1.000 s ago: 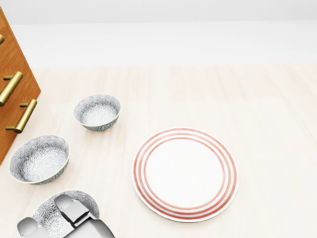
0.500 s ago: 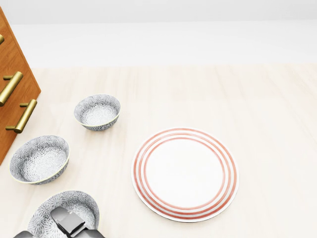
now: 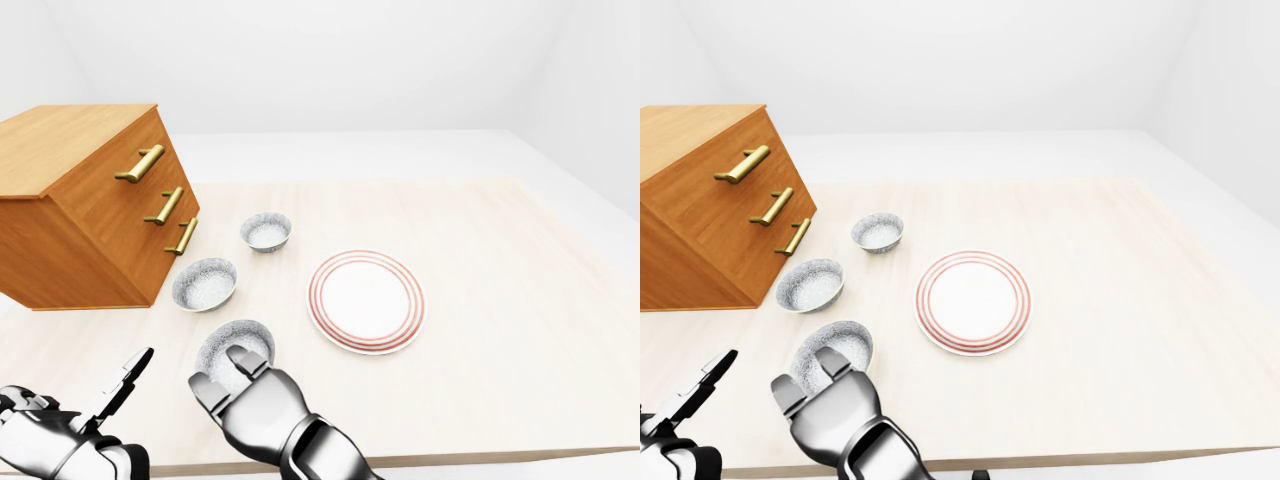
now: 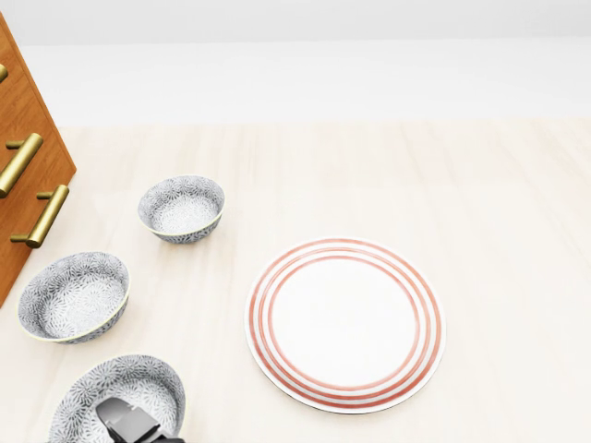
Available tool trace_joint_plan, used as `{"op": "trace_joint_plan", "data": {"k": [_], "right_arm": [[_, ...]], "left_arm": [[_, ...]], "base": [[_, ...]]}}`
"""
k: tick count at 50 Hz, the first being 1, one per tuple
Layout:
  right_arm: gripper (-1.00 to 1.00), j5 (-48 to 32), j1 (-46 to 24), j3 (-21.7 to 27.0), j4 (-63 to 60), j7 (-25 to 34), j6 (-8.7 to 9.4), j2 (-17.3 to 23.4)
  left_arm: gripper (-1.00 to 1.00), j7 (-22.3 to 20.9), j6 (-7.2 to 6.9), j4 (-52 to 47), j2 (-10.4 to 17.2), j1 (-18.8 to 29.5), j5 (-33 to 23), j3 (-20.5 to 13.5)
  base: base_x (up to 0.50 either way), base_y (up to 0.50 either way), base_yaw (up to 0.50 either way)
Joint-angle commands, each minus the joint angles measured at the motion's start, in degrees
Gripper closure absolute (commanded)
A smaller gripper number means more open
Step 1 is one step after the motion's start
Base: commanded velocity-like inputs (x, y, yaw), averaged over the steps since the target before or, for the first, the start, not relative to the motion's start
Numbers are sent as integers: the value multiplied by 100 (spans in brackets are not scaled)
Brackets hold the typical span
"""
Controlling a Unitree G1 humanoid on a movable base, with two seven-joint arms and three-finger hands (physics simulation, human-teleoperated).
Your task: Put the bowl at the front on the plate.
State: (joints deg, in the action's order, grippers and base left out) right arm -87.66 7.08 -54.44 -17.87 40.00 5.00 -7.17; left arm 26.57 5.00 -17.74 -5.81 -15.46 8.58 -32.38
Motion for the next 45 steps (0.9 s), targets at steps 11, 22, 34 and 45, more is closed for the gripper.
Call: {"op": "trace_joint_plan", "data": {"k": [11, 22, 34, 45], "right_arm": [[-100, -103, -17, 122, -192, 0, 0, 13], [-100, -303, 24, 151, -229, 0, 0, 41], [-100, -440, -113, 117, -208, 0, 0, -44], [-100, -455, -91, 137, -207, 0, 0, -61]], "left_arm": [[-100, 18, 0, 61, 14, 14, -8, 24], [-100, 33, 0, 118, 30, 29, -3, 39], [-100, 23, 0, 81, 27, 11, -2, 31], [-100, 17, 0, 80, 22, 14, -5, 26]], "base": [[0, 0, 0], [0, 0, 0], [0, 0, 0], [0, 0, 0]]}}
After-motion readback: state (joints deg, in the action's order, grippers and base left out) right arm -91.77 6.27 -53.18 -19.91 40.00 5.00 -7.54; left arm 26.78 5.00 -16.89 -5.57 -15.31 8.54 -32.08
